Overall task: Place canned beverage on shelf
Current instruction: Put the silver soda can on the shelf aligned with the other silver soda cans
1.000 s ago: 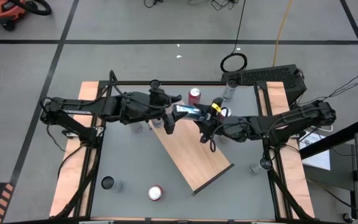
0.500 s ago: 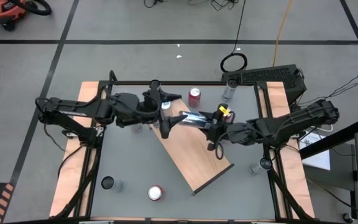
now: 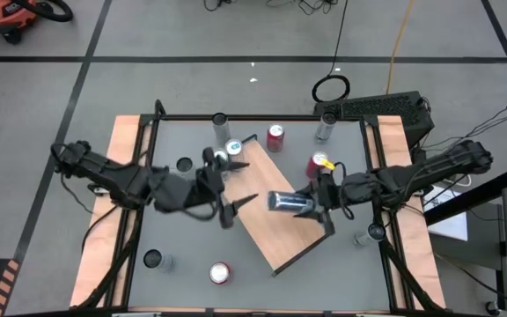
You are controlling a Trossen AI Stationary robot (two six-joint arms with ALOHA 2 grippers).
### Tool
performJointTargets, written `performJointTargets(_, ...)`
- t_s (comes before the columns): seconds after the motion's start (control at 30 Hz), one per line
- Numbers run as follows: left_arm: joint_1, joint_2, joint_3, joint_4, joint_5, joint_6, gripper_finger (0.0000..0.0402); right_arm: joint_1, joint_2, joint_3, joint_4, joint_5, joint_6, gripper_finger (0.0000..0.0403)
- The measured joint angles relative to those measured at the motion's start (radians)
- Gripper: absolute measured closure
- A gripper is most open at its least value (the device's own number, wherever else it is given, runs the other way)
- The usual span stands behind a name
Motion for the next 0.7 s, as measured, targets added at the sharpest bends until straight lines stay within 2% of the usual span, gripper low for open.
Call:
performJointTargets(0.17,-0.095,0.056,0.000,0.013,-0.126,-0.024,0.0043,-0.001,0.005,-0.146,0.366,-0.043,0.008,0.0197)
performJointTargets(0.33,-0.158,0.145,0.000,0.057,-0.285,-0.054,0.0043,-0.001,0.030,-0.181,0.538,-0.098,-0.030,0.0196)
performJointTargets(0.5,-0.174,0.236,-0.002,0.170,-0.321,-0.054,0.0043,-0.001,0.078,-0.182,0.688,-0.201,-0.079,0.0196)
performJointTargets(0.7,-0.171,0.301,-0.002,0.310,-0.347,-0.028,0.0043,-0.002,0.132,-0.182,0.793,-0.225,-0.122,0.0196)
